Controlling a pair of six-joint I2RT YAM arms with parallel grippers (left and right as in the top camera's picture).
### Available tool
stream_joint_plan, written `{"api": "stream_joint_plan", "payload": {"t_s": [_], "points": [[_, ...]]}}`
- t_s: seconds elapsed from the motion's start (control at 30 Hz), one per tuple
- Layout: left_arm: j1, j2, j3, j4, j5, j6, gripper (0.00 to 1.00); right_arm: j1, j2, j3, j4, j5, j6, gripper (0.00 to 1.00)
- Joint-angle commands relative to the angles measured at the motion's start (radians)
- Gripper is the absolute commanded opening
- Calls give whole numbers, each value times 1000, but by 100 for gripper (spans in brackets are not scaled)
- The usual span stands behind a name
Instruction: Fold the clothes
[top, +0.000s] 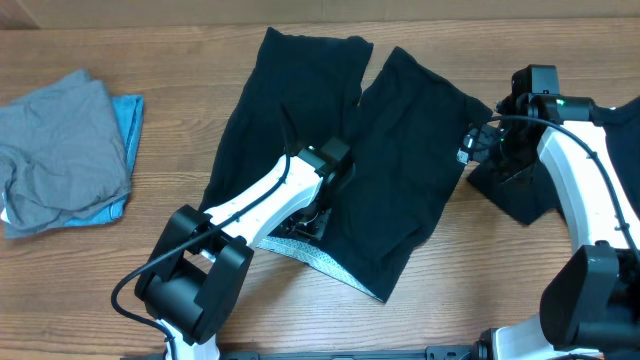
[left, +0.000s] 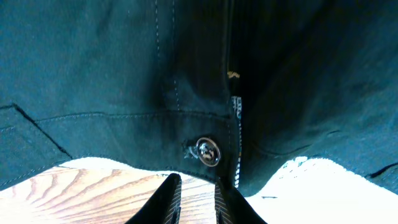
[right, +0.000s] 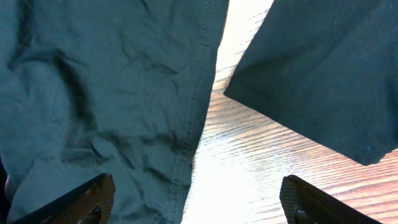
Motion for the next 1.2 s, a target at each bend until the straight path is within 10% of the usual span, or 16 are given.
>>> {"api": "stream_joint_plan", "payload": {"t_s": [0.0, 1.17], "points": [[-2, -13, -1, 8, 37, -54, 22, 1, 0, -7, 15, -4, 5, 92], [-2, -16, 34, 16, 64, -63, 22, 1, 16, -45, 42, -5, 5, 94]]}}
